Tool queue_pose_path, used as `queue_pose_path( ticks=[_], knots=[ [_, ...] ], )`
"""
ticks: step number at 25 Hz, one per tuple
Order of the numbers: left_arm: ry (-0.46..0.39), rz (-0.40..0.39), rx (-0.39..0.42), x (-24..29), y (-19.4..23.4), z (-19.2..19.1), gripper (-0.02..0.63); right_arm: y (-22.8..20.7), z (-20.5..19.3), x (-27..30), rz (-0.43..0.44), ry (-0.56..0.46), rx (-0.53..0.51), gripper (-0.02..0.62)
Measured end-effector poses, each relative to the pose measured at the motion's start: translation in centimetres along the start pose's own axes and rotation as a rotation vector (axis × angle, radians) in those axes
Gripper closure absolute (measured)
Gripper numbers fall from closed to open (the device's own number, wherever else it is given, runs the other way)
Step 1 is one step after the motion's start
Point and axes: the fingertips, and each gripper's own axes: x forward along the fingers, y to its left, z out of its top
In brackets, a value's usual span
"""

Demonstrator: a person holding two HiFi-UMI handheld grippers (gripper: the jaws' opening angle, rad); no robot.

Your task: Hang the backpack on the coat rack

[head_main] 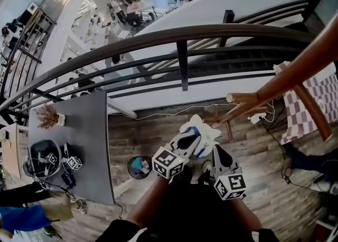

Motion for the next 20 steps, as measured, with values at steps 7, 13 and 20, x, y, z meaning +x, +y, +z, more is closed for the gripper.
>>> queue_pose_path(
  ticks=[7,13,20],
  knots=[
    [0.030,-0.025,0.002,1.4,0.9,-0.5,0.592,-0.3,-0.4,0.9,-0.024,0.002,0.013,0.583],
    [0.050,-0.036,0.008,2.4,1.3,-0.7,0.592,-0.5,-0.9,1.1,-0.030,0.016,0.020,0.583],
    [0.078,-0.049,0.009,3.4,1.6,-1.2,0.592,-0.5,-1.5,1.1,-0.026,0.033,0.028,0.583]
  ],
)
